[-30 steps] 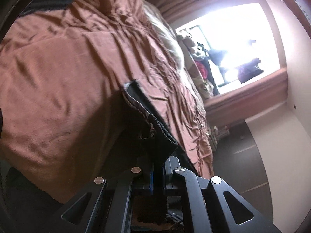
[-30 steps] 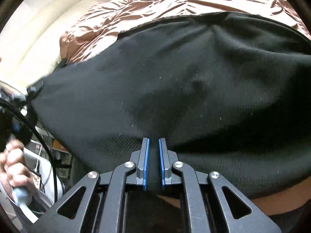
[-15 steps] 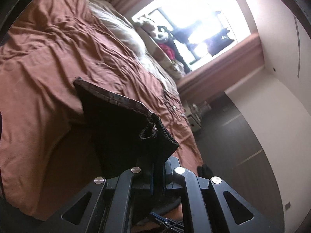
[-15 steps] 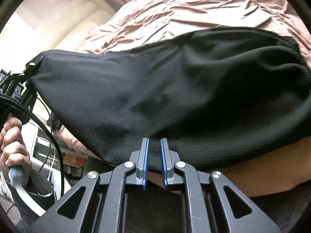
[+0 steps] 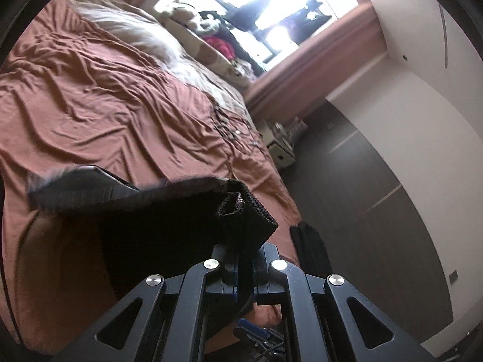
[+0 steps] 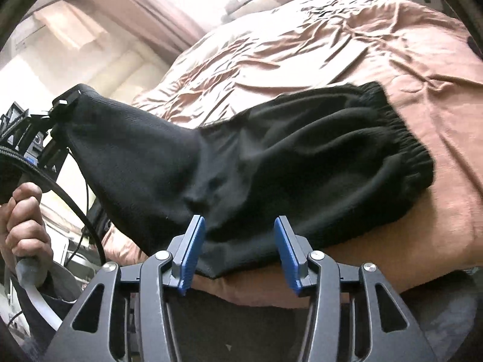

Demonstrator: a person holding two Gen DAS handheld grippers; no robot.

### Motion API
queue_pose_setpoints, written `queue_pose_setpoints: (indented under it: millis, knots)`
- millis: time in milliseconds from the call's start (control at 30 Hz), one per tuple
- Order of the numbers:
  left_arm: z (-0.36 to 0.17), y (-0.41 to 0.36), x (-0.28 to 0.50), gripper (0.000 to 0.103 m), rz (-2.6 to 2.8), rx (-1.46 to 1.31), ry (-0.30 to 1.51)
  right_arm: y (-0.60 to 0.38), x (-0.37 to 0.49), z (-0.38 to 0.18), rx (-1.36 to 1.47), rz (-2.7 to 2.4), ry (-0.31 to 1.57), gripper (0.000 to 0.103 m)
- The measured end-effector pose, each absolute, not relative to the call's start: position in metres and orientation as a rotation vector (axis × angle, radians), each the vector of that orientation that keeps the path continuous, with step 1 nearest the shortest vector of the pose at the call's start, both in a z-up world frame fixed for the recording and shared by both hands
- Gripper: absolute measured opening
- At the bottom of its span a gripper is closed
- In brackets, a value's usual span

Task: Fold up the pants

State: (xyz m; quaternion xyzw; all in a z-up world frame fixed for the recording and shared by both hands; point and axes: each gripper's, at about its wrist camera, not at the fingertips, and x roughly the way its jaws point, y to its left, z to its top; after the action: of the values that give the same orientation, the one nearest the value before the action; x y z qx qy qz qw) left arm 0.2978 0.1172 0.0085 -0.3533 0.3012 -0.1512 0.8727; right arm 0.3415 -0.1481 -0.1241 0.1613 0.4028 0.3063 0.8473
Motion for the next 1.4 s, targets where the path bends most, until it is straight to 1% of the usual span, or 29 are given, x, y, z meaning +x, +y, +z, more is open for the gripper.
queue_pose_setpoints:
  millis: [333, 667, 967, 1033, 1067, 1133, 1167, 1200, 1233, 1267, 1300, 1400]
  knots:
    - [-0.012, 0.035, 0.329, 0.006, -0.43, -0.675, 0.746, -0.201, 0.317, -0.121, 0.391, 0.617, 0.82, 0.046]
    - [-0.037, -0.02, 0.346, 0.006, -0.497, -0.655, 0.838, -0.24, 0.308, -0.121, 0.435, 0.569, 0.818, 0.046]
    - [-0.084, -0.07, 0.354, 0.006, -0.549, -0.646, 0.978, -0.27, 0.299, -0.127, 0.438, 0.534, 0.84, 0.046]
    - [-0.096, -0.079, 0.354, 0.007, -0.564, -0.647, 1.022, -0.274, 0.298, -0.128, 0.43, 0.533, 0.844, 0.046]
    - [-0.104, -0.082, 0.355, 0.01, -0.569, -0.646, 1.055, -0.275, 0.296, -0.128, 0.426, 0.537, 0.847, 0.046]
    - [-0.114, -0.082, 0.356, 0.029, -0.601, -0.673, 1.101, -0.275, 0.296, -0.129, 0.415, 0.549, 0.855, 0.046]
    - [-0.118, -0.08, 0.356, 0.047, -0.614, -0.695, 1.117, -0.276, 0.297, -0.13, 0.409, 0.555, 0.861, 0.047]
    - [-0.119, -0.078, 0.356, 0.064, -0.61, -0.701, 1.118, -0.275, 0.297, -0.13, 0.403, 0.56, 0.866, 0.053]
    - [-0.119, -0.074, 0.354, 0.069, -0.598, -0.702, 1.112, -0.275, 0.296, -0.13, 0.396, 0.561, 0.866, 0.056]
    - [-0.118, -0.069, 0.352, 0.079, -0.588, -0.702, 1.103, -0.273, 0.296, -0.129, 0.389, 0.564, 0.862, 0.062]
    - [-0.117, -0.062, 0.351, 0.086, -0.579, -0.708, 1.095, -0.272, 0.295, -0.128, 0.382, 0.573, 0.859, 0.063]
    - [-0.114, -0.042, 0.348, 0.089, -0.54, -0.726, 1.074, -0.268, 0.296, -0.127, 0.363, 0.59, 0.857, 0.063]
